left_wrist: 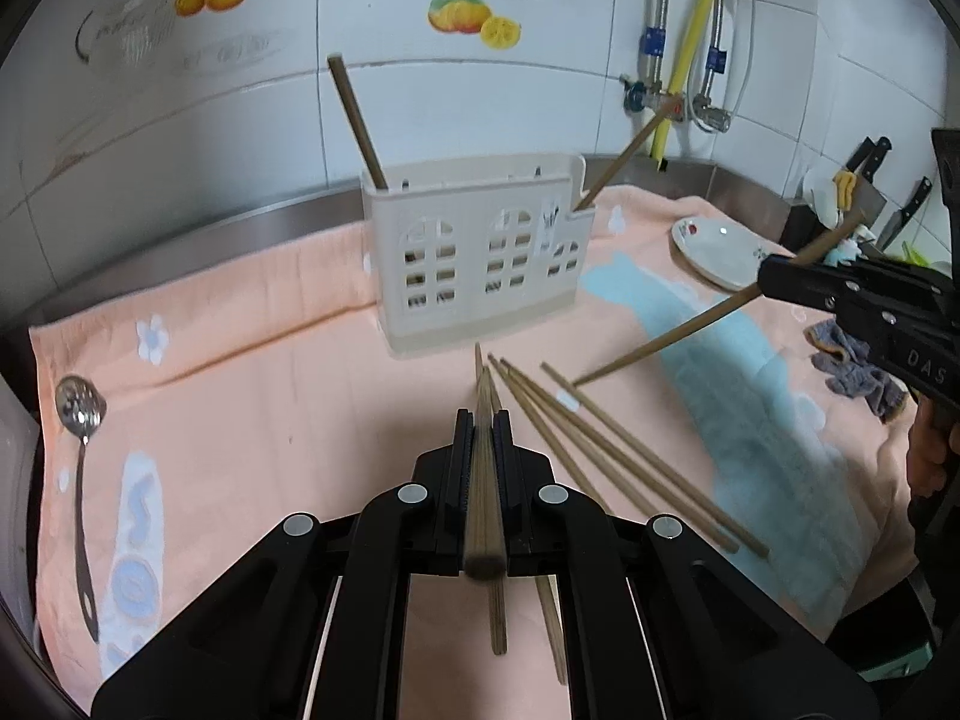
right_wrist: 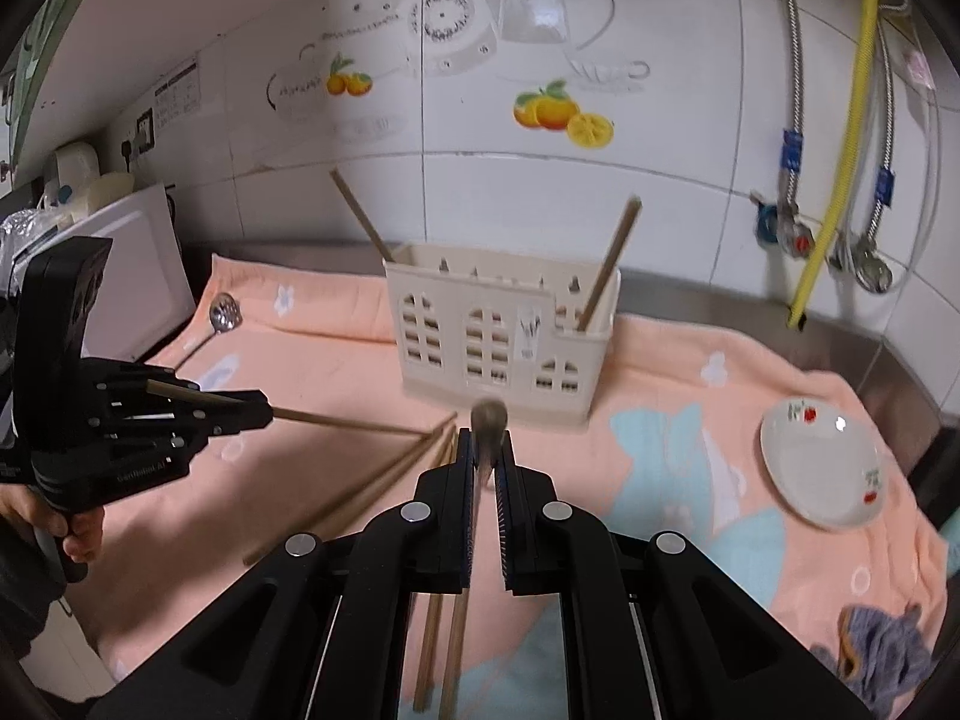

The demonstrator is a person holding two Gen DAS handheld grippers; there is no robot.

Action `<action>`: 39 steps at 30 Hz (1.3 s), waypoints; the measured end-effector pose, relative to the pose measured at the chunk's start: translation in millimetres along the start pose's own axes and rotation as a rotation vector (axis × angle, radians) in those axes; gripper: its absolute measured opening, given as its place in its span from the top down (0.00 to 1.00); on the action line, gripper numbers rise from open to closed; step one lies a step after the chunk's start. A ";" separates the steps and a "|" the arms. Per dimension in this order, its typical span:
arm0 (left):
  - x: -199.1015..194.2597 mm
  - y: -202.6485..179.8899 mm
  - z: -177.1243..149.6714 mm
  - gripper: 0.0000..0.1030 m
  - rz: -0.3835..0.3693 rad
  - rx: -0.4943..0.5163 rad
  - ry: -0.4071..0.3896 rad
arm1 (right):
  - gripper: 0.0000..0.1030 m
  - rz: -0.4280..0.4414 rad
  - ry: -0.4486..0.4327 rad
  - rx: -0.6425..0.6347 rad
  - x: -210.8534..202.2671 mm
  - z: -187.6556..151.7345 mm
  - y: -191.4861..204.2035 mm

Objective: Organize utensils
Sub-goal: 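Lift both held chopsticks upright and carry them over the white holder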

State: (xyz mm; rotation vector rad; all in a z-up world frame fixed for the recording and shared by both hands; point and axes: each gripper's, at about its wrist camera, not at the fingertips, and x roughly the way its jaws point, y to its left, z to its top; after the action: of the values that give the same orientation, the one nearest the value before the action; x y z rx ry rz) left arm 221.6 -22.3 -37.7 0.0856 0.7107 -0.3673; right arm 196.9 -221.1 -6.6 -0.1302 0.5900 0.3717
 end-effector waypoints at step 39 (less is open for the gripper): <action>-41.0 18.0 182.5 0.95 0.038 0.019 -0.250 | 0.94 -0.048 -0.033 -0.026 10.0 139.4 -55.8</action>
State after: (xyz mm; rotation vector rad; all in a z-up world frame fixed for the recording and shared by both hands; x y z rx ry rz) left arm 312.9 -29.7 126.3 0.0698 0.4583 -0.3413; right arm 298.0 -238.4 103.6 -0.1630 0.5485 0.3342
